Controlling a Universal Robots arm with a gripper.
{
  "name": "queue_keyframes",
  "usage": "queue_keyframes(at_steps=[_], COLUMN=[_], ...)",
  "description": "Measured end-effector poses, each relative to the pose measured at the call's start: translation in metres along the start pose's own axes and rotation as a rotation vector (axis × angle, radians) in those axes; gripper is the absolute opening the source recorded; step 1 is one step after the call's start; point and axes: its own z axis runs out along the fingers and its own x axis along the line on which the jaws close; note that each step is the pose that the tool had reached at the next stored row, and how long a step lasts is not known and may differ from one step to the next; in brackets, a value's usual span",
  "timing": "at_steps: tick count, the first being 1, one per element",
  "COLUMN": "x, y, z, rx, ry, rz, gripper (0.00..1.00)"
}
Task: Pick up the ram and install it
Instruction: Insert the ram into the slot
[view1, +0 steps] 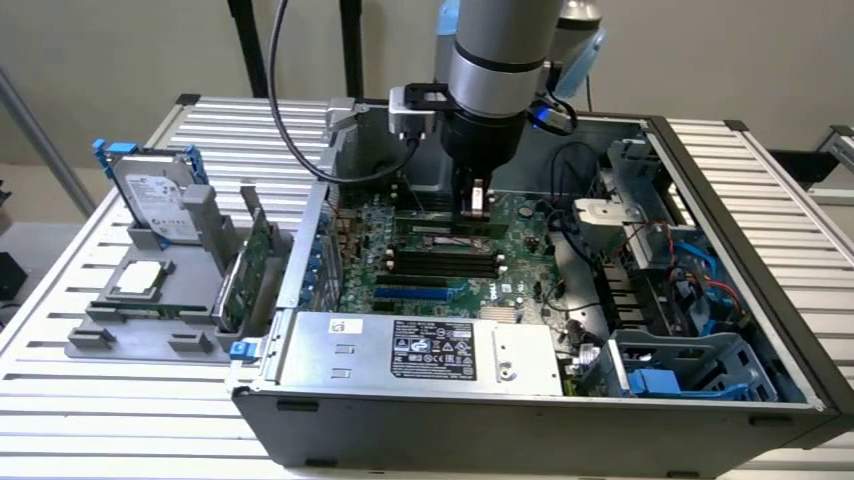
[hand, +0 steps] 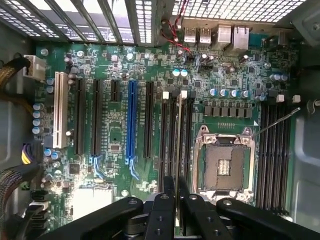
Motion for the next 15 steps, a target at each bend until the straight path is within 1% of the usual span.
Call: queue_keyframes(at_steps=[3, 9, 15], x=[-0.001, 0.000, 0.000], y=[-0.0002, -0.0004, 0.0002], z=[0.0055, 0.0164, 0.0270], rx=[0.0000, -0.0001, -0.0002], ry=[0.0012, 0.0089, 0.0144], rz=[0.000, 0.000, 0.000], gripper=[0.00, 0.00, 0.00])
